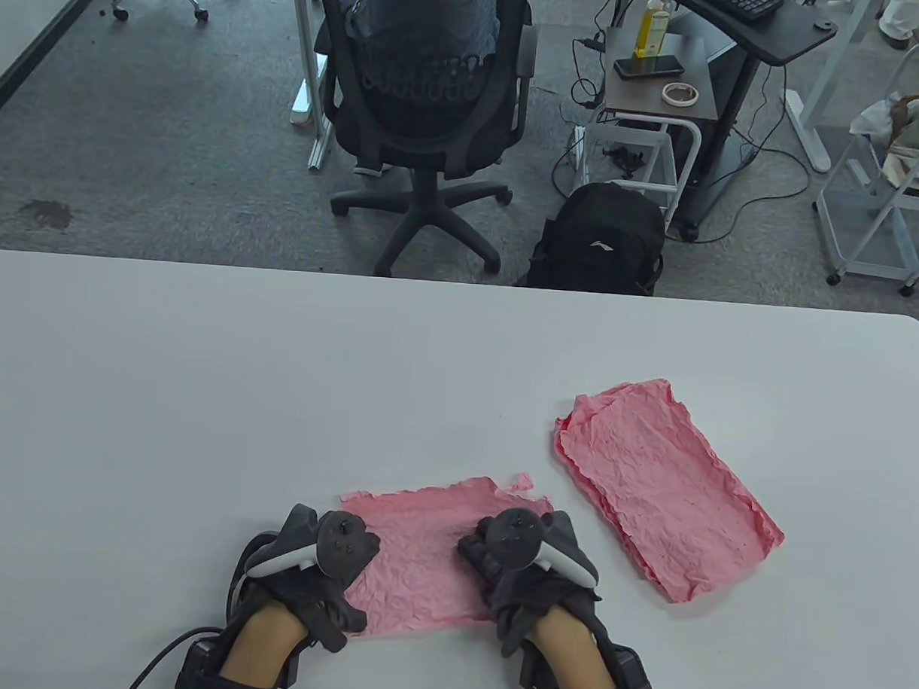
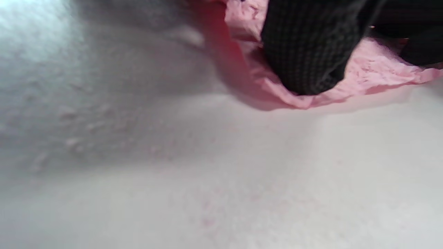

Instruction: Flatten crumpled papers and stack

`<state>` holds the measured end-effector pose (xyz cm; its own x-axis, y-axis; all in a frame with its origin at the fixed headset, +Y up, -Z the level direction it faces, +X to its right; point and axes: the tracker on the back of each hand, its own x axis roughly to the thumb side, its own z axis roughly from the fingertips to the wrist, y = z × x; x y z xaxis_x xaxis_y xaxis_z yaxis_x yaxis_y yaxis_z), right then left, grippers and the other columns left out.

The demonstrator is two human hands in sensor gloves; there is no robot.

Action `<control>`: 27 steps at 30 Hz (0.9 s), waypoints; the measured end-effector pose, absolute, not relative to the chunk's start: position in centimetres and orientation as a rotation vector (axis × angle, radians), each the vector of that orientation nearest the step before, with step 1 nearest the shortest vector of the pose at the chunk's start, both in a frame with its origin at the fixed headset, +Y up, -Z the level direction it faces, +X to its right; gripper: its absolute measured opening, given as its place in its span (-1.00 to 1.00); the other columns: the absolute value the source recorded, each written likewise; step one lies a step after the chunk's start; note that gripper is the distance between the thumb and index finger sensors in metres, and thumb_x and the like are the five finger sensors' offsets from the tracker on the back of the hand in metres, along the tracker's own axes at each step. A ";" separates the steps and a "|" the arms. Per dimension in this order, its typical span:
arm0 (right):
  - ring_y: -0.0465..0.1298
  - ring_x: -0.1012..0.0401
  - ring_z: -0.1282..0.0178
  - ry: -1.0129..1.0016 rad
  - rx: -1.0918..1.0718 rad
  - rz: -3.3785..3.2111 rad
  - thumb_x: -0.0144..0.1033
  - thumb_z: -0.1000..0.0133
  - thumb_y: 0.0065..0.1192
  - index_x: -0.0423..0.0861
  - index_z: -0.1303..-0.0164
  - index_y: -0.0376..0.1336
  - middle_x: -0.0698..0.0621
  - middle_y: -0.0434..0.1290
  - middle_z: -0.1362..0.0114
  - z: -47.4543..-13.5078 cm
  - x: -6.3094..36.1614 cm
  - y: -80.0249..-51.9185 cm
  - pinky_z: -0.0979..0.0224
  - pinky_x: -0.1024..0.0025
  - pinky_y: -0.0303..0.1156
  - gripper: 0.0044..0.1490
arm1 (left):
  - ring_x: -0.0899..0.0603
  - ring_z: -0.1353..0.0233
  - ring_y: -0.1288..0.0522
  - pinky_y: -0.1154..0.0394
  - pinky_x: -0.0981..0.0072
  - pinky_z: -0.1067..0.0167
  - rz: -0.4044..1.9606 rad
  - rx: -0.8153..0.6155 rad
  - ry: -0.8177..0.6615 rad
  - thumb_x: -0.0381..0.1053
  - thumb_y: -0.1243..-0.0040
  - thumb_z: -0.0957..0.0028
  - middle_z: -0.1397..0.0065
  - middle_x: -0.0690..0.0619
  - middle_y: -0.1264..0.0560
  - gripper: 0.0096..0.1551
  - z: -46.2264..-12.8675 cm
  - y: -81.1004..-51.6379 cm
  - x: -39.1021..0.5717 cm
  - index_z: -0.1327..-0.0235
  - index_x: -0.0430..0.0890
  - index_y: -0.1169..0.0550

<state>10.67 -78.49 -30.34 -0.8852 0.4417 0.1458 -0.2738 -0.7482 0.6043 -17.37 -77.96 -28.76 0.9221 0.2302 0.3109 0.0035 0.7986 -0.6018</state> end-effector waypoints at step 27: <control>0.42 -0.23 -0.23 0.079 -0.036 3.019 -0.26 0.05 0.48 -0.13 -0.04 0.46 -0.22 0.46 -0.24 -31.4 13.4 -76.4 -0.22 -0.17 0.32 -0.53 | -0.32 -0.69 0.31 0.17 -0.41 -0.50 0.153 -0.644 -0.426 0.25 -0.45 0.14 -0.65 -0.08 0.22 0.22 -28.9 -78.1 -17.5 -0.63 -0.03 -0.02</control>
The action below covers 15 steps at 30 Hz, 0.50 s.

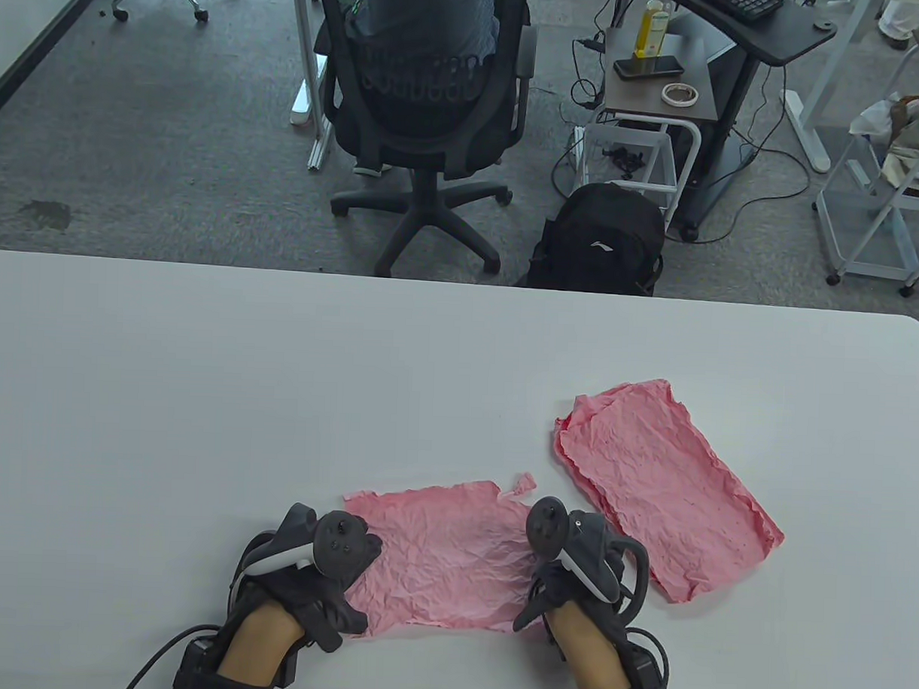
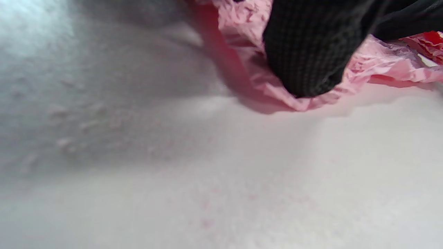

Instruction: Flatten crumpled papers and stack

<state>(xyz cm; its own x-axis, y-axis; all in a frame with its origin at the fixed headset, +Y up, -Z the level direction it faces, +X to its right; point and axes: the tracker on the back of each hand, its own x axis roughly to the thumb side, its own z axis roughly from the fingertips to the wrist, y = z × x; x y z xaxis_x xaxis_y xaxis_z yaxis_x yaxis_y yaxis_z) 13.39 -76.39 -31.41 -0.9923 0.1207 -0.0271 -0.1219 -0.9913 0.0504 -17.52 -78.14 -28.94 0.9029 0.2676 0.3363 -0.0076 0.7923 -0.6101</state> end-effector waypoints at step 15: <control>0.56 -0.01 0.07 0.346 -0.033 1.843 -0.28 0.00 0.40 -0.38 -0.42 -0.03 -0.08 0.47 -0.03 -31.1 16.9 -77.5 0.00 -0.01 0.47 -0.04 | -0.32 -0.69 0.30 0.18 -0.41 -0.49 0.155 -0.642 -0.423 0.25 -0.44 0.14 -0.65 -0.08 0.23 0.21 -28.8 -78.1 -17.4 -0.63 -0.02 -0.02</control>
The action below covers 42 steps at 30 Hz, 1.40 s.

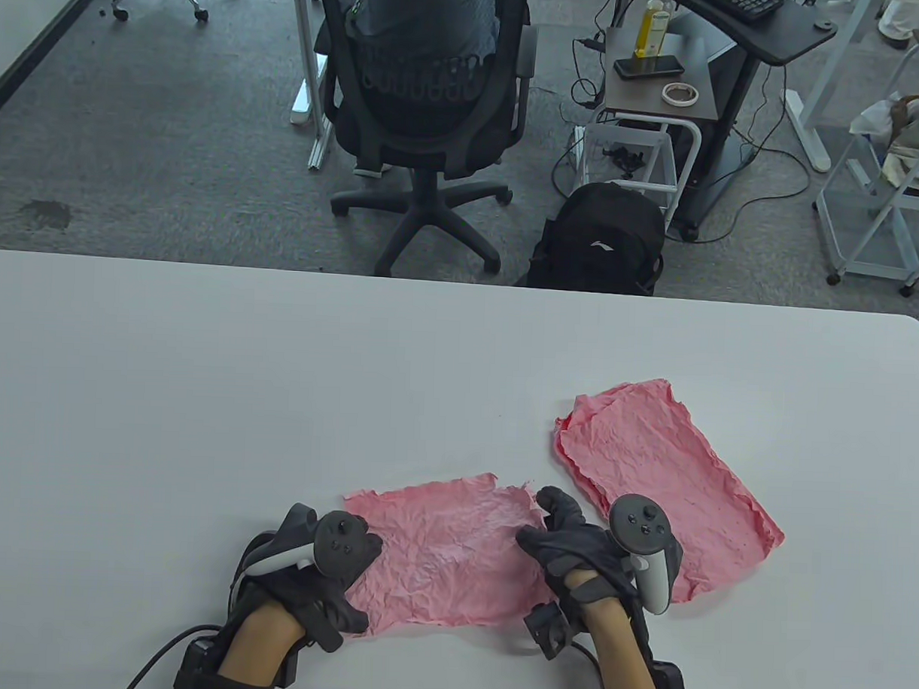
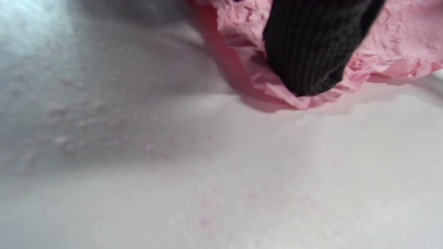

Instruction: Flatten crumpled papers and stack

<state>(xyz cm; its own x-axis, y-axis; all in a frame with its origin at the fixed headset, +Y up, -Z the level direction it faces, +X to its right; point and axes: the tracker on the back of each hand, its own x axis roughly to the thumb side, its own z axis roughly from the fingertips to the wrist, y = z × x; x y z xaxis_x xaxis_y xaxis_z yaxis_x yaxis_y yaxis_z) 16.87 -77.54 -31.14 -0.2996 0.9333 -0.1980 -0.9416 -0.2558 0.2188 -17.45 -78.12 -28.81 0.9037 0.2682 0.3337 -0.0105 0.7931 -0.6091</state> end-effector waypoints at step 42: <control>0.62 -0.17 -0.10 -0.593 -0.625 1.391 -0.36 -0.12 0.10 -0.24 -0.38 0.19 -0.28 0.52 -0.28 -27.7 34.2 -77.3 -0.03 0.02 0.56 -0.40 | -0.33 -0.72 0.27 0.14 -0.43 -0.50 0.225 -0.252 -0.413 0.24 -0.24 -0.04 -0.69 -0.10 0.16 0.02 -29.2 -75.7 -18.4 -0.66 -0.02 -0.05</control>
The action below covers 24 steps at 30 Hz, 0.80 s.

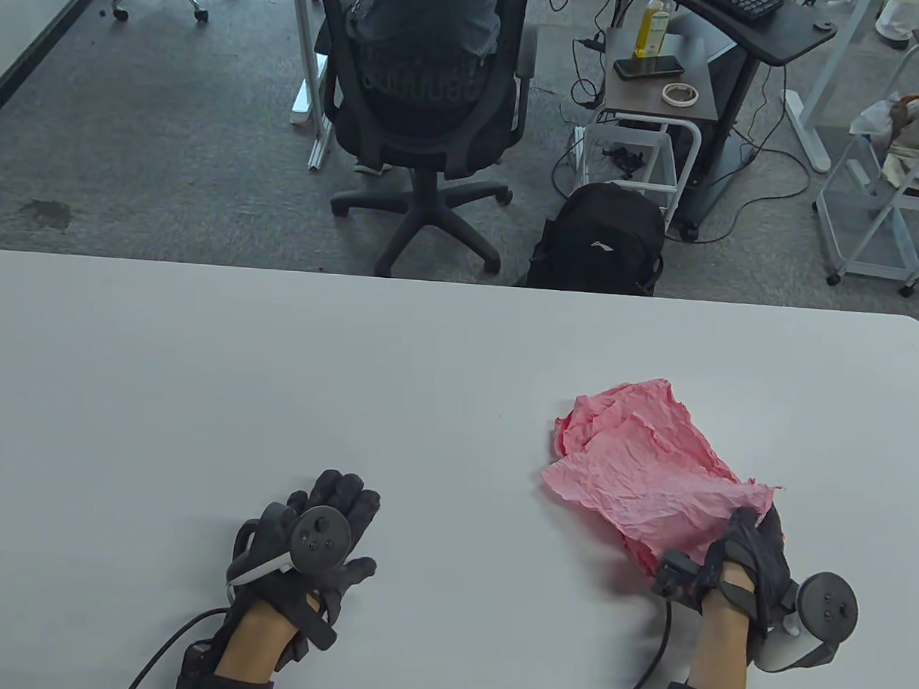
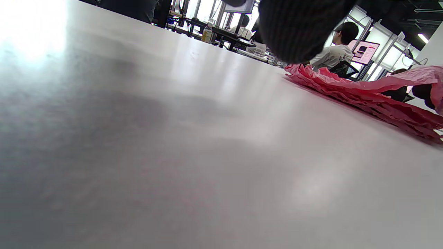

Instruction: Flatten crumpled papers and stack

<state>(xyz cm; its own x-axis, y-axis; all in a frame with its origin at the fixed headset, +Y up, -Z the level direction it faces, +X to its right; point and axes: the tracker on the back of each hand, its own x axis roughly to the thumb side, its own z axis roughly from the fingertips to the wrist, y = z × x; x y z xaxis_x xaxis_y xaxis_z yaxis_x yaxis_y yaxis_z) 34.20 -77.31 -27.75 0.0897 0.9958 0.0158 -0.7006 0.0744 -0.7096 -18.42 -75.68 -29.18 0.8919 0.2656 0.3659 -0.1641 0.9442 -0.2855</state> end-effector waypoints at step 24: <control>0.44 -0.19 -0.36 -0.453 -0.402 1.336 -0.30 -0.21 -0.02 -0.11 -0.54 0.00 -0.22 0.35 -0.49 -34.7 31.1 -72.7 -0.24 -0.08 0.40 -0.33 | -0.33 -0.71 0.27 0.15 -0.44 -0.50 0.240 -0.249 -0.418 0.23 -0.23 -0.05 -0.69 -0.12 0.16 0.01 -29.5 -75.7 -18.5 -0.67 -0.02 -0.06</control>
<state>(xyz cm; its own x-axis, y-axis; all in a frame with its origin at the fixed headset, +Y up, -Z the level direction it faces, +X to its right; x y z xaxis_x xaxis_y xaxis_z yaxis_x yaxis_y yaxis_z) 31.14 -72.70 -34.68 0.1712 0.9817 0.0836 -0.8298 0.1894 -0.5250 -18.51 -75.75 -29.46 0.8866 0.2789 0.3690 -0.1770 0.9416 -0.2863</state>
